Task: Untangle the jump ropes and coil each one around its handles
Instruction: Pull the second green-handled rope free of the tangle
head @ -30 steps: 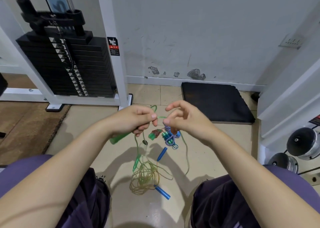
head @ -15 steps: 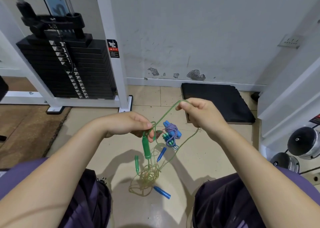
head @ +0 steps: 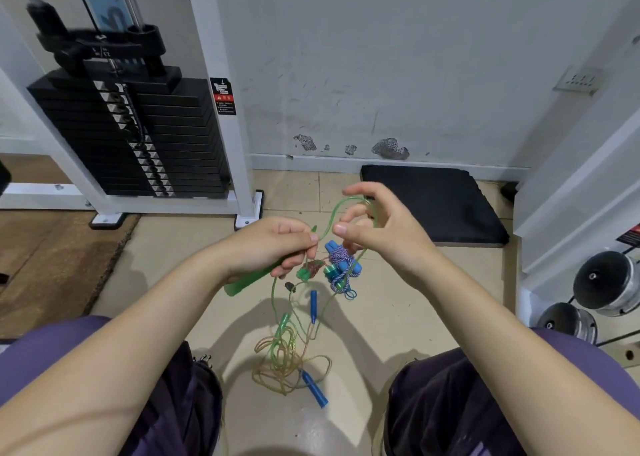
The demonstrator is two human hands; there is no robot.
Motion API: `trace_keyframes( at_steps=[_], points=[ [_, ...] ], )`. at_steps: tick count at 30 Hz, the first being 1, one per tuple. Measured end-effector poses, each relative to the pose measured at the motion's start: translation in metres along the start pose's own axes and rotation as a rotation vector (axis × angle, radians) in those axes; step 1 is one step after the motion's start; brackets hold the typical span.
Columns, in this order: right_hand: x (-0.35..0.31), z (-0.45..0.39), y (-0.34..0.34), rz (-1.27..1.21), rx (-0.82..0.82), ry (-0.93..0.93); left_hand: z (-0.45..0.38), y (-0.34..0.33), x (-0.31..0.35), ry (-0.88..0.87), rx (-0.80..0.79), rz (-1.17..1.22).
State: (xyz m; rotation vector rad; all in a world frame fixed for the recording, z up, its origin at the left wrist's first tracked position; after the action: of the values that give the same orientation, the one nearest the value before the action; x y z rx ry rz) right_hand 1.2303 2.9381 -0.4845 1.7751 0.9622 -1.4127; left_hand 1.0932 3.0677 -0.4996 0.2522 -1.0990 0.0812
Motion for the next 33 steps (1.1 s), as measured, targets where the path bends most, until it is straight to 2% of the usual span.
trace_keyframes(
  at_steps=[4,7,11,18,21,23,25,27,30,33],
  points=[
    [0.003,0.003,-0.002,0.142,-0.102,-0.012,0.0,0.003,0.0,-0.008,-0.012,0.044],
    [0.002,0.006,-0.009,0.148,-0.153,-0.003,0.001,-0.002,0.002,0.0,-0.043,0.041],
    [-0.002,0.006,-0.005,0.217,-0.108,0.044,0.001,0.005,0.004,-0.008,0.021,0.054],
    [-0.003,0.009,-0.014,0.393,-0.182,0.104,0.005,-0.007,0.004,-0.013,-0.052,0.009],
    [-0.002,0.005,-0.011,0.466,-0.119,0.142,0.005,-0.004,0.003,-0.021,-0.029,-0.001],
    [-0.002,0.0,-0.002,0.511,0.008,0.212,0.004,0.004,0.003,-0.012,-0.013,-0.053],
    [-0.006,-0.002,0.007,0.547,0.104,0.243,0.003,0.015,-0.001,0.031,-0.012,-0.153],
    [-0.009,-0.001,0.012,0.59,0.11,0.204,0.004,0.026,-0.005,0.071,0.025,-0.266],
    [-0.007,0.0,0.01,0.505,0.019,0.145,0.007,0.028,-0.002,0.034,0.078,-0.192],
    [-0.004,0.004,-0.004,0.118,-0.111,0.03,0.005,0.008,0.005,-0.031,0.047,-0.037]
  ],
)
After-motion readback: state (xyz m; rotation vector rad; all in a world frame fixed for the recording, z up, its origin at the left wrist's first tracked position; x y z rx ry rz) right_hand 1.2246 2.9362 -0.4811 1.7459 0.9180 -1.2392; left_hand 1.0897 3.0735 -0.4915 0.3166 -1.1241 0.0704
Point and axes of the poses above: each hand's wrist, its own z-axis away from the middle knuckle, its own y-axis out of the back of the hand, x = y × z, the point moved 3 cm from there along -z, towards the middle knuckle, and after that the axes turned 12 degrees about y, right-handed, at the moved point
